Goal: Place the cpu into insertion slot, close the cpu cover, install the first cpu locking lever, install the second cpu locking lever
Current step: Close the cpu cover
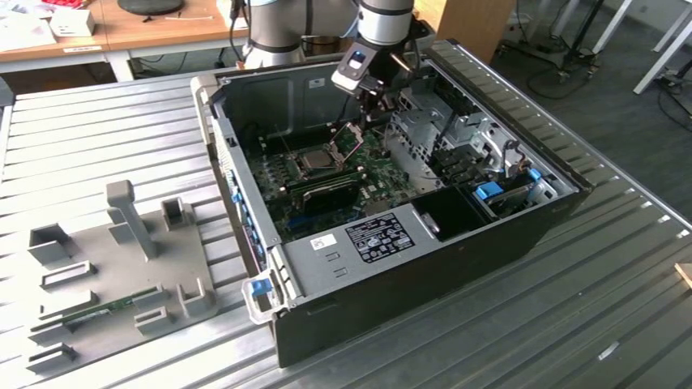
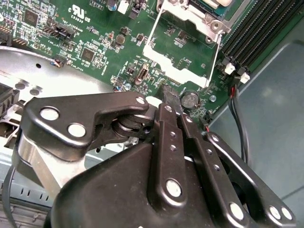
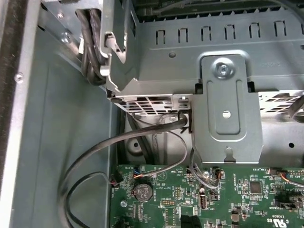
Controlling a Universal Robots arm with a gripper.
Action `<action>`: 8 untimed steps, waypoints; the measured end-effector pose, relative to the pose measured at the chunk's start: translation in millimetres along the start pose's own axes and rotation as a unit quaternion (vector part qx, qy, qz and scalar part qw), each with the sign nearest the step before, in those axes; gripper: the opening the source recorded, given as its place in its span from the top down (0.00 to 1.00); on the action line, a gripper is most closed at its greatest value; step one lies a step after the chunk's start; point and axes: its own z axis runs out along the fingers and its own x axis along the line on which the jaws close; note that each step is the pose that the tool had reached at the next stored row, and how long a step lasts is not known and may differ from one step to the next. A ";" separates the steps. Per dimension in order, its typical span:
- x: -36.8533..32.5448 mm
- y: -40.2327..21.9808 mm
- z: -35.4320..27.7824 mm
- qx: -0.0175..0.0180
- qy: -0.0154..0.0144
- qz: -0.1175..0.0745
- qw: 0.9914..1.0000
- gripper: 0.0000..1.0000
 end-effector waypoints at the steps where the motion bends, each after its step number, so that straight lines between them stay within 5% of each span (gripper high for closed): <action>1: 0.0 -0.1 0.9 0.000 0.000 0.000 1.000 0.90; 8: -0.1 -0.5 4.3 0.000 -0.001 0.000 1.000 0.90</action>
